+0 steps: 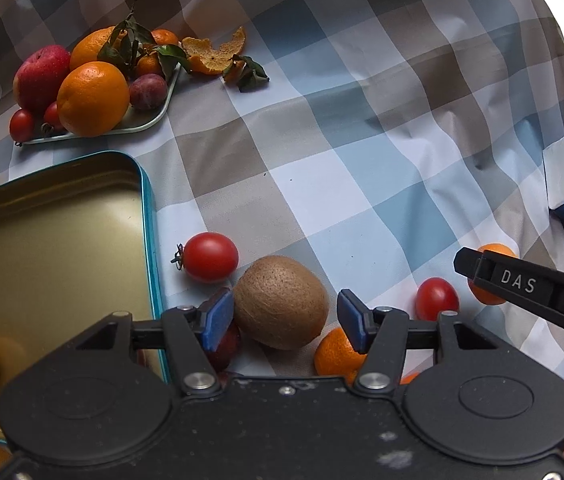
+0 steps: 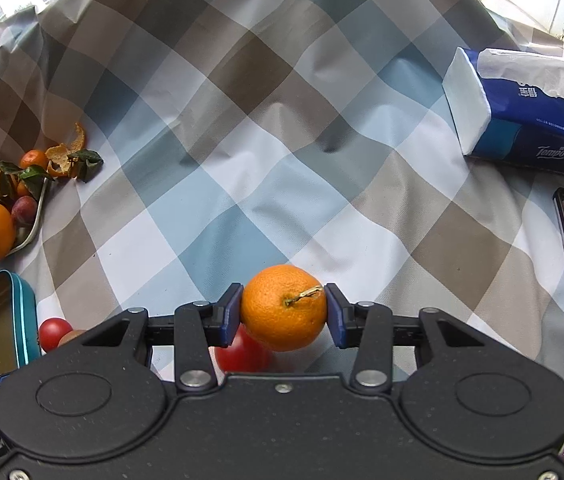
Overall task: Organize fruits
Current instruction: 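Lift the orange with the right tool while the left tool grasps the kiwi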
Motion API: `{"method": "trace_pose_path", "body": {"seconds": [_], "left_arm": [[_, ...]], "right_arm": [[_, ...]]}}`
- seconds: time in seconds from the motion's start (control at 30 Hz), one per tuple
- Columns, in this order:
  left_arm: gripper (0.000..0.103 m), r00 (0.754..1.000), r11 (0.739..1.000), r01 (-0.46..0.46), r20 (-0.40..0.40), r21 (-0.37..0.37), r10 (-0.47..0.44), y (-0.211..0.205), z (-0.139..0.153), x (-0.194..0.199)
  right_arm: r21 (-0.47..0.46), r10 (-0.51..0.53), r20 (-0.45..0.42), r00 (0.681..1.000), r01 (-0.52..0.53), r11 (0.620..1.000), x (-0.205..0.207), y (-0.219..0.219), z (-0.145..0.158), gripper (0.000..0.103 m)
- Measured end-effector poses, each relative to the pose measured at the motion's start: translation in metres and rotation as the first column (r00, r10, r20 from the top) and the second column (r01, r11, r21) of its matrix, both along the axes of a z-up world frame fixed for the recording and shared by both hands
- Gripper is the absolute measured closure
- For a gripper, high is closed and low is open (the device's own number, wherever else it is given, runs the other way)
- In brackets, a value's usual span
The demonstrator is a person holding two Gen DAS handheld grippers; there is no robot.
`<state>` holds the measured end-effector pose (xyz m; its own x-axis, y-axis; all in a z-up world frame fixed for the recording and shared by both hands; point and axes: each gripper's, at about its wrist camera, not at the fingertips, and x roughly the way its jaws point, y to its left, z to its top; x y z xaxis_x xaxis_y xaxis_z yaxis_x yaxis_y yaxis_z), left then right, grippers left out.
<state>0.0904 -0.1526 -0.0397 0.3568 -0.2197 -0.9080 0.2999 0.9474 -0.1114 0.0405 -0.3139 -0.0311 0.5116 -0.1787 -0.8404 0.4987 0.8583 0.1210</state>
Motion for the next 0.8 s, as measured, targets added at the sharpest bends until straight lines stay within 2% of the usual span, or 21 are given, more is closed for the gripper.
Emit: {"method": "trace_pose_path", "body": {"seconds": [0.2, 0.47, 0.7, 0.8], "left_arm": [[0.033, 1.000, 0.999, -0.005, 0.026, 0.043, 0.004, -0.009, -0.007, -0.001], [0.030, 0.999, 0.994, -0.036, 0.040, 0.106, 0.032, -0.019, -0.015, 0.004], [0.029, 0.996, 0.995, -0.085, -0.003, 0.054, 0.086, -0.015, -0.014, 0.009], [0.028, 0.998, 0.994, -0.070, 0.010, 0.082, 0.069, -0.021, -0.017, 0.006]], "right_arm": [[-0.030, -0.009, 0.009, 1.000, 0.010, 0.999, -0.010, 0.004, 0.005, 0.051], [-0.037, -0.023, 0.021, 1.000, 0.024, 0.999, -0.023, 0.000, 0.009, 0.051], [-0.037, -0.011, 0.034, 0.999, 0.012, 0.999, -0.033, 0.002, 0.011, 0.051], [-0.043, -0.003, 0.040, 0.999, 0.005, 0.999, -0.037, 0.005, 0.011, 0.051]]}}
